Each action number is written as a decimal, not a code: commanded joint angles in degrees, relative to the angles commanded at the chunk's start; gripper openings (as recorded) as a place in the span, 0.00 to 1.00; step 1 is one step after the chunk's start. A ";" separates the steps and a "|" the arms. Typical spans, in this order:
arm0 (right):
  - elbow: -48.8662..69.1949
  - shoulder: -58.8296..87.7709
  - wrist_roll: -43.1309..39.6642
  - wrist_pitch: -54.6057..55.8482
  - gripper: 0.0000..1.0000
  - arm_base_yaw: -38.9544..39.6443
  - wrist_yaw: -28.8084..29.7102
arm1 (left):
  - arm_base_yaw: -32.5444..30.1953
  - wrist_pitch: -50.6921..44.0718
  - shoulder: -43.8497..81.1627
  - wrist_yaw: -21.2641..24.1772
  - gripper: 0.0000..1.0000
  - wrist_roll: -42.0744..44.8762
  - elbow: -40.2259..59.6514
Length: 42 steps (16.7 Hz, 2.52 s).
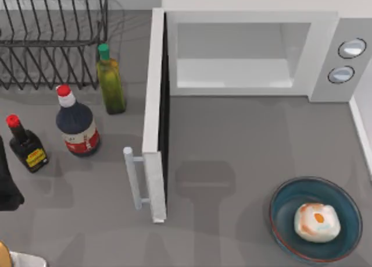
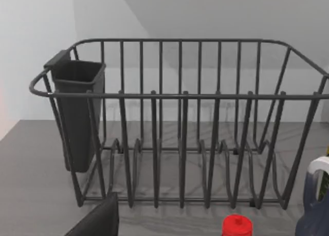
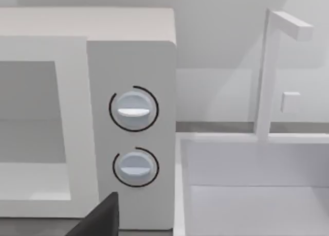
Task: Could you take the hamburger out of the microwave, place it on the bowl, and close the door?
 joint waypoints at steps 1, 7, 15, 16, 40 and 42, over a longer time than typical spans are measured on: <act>0.00 0.00 0.00 0.00 1.00 0.00 0.00 | 0.00 0.00 0.00 0.00 1.00 0.00 0.00; 0.00 0.00 0.00 0.00 1.00 0.00 0.00 | 0.00 0.00 0.00 0.00 0.55 0.00 0.00; 0.00 0.00 0.00 0.00 1.00 0.00 0.00 | 0.00 0.00 0.00 0.00 0.00 0.00 0.00; 0.00 0.00 0.00 0.00 1.00 0.00 0.00 | 0.00 0.00 0.00 0.00 0.00 0.00 0.00; 0.00 0.00 0.00 0.00 1.00 0.00 0.00 | -12.33 -6.31 -7.50 -12.35 0.00 -0.17 -1.03; 0.00 0.00 0.00 0.00 1.00 0.00 0.00 | -8.48 -9.44 -9.65 -8.49 0.00 -0.21 -0.05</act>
